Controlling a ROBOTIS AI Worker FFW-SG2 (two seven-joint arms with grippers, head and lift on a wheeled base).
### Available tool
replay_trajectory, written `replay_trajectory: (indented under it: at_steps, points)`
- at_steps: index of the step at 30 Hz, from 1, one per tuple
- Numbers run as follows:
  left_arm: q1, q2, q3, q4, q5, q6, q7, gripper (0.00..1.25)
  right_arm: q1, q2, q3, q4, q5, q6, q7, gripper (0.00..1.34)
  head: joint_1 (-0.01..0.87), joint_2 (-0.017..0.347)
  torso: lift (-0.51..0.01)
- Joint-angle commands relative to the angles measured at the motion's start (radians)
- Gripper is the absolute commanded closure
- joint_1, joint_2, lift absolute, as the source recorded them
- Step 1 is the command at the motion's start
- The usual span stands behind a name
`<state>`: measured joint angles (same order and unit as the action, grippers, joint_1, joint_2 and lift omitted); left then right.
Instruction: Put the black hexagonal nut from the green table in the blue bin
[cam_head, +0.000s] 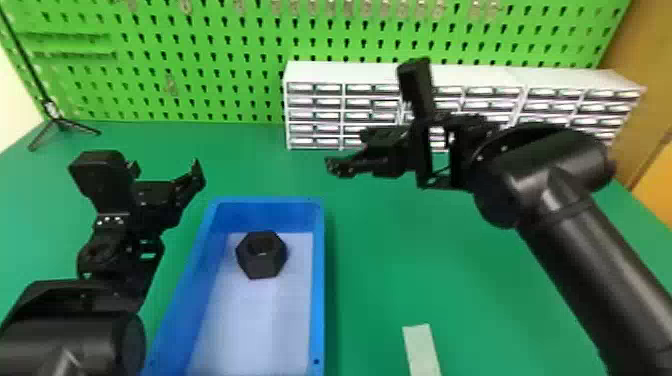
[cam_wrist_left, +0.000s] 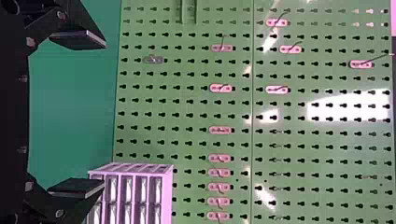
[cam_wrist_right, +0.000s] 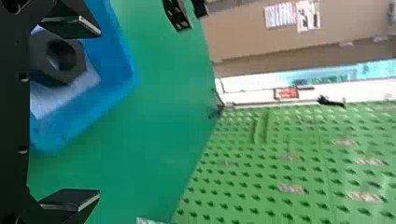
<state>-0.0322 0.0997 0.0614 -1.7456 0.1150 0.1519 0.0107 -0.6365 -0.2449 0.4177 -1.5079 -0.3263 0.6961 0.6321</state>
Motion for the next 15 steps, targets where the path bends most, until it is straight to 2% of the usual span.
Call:
replay_trajectory:
  at_steps: [1,9,15]
  points:
    - [0.0,0.0,0.002,0.0,0.002,0.0,0.0,0.22,0.006,0.013,-0.088,-0.015,0.036,0.0,0.0,0.1,0.686,0.028,-0.096]
    - [-0.002,0.0,0.002,-0.002,0.002,0.0,-0.001,0.22,0.027,0.041,-0.227,-0.021,0.092,-0.026,-0.006,0.1,0.686,0.028,-0.096]
    - [-0.002,0.0,0.005,-0.003,0.002,0.0,-0.001,0.22,0.06,0.062,-0.318,-0.021,0.092,-0.072,-0.094,0.1,0.686,0.028,-0.096]
